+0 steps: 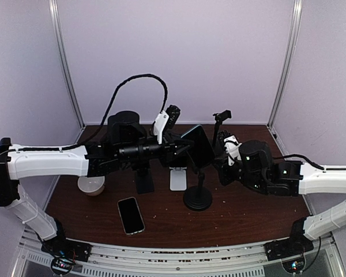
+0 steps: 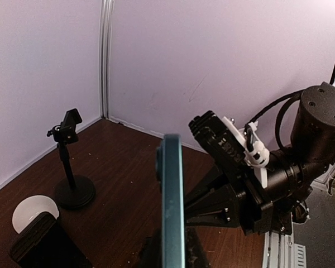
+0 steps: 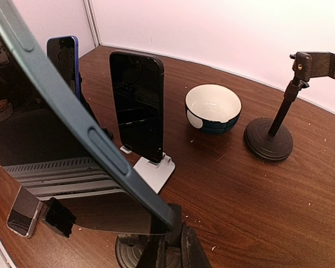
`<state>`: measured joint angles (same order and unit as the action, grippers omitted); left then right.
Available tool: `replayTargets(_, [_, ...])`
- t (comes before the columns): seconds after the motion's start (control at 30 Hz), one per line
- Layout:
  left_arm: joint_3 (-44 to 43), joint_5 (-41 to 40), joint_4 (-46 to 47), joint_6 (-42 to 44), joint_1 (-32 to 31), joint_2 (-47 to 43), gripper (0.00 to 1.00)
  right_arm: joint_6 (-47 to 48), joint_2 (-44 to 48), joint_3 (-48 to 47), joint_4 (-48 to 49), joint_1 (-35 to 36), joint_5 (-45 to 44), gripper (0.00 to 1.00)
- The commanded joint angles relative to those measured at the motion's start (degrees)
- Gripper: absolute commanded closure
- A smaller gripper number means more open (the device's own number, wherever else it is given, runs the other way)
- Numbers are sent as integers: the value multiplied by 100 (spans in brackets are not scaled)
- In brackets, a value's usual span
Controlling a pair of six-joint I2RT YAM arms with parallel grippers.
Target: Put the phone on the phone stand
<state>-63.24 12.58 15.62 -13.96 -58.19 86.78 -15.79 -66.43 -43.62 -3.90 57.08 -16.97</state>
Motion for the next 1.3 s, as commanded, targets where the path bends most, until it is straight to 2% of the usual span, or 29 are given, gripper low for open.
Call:
replayTargets(0.0, [265, 52, -2149, 264, -33, 8, 100, 111, 70, 51, -507, -337, -716, 100])
replayTargets(0.2, [209, 67, -2136, 325, -25, -63, 100, 144, 143, 70, -555, -439, -679, 100])
replayTargets(0.47, [-371, -55, -2479, 580, -18, 59, 100, 210, -42, 88, -419, -427, -294, 100])
replayTargets(0.63, [-884, -127, -3751, 889, 149, -15, 100, 469, 127, 40, -700, -521, -165, 100])
replayTargets(0.77, [-1610, -38, -4872, 1180, 177, 237, 100, 496, 50, -50, -782, -539, -36, 100])
replayTargets(0.93, [-1829, 286, -5277, 1157, 168, 598, 100, 419, -10, -104, -831, -553, -227, 100])
replayTargets(1.07, [-2028, 137, -5355, 1135, 170, 671, 100, 439, 51, -128, -764, -562, -132, 100])
replayTargets(1.17, [-2527, -29, -5974, 1253, 123, 961, 100, 442, 70, -223, -844, -563, -194, 100])
replayTargets(1.27, [-2636, 17, -6163, 1248, 107, 959, 100, 441, 133, -148, -809, -577, -346, 100])
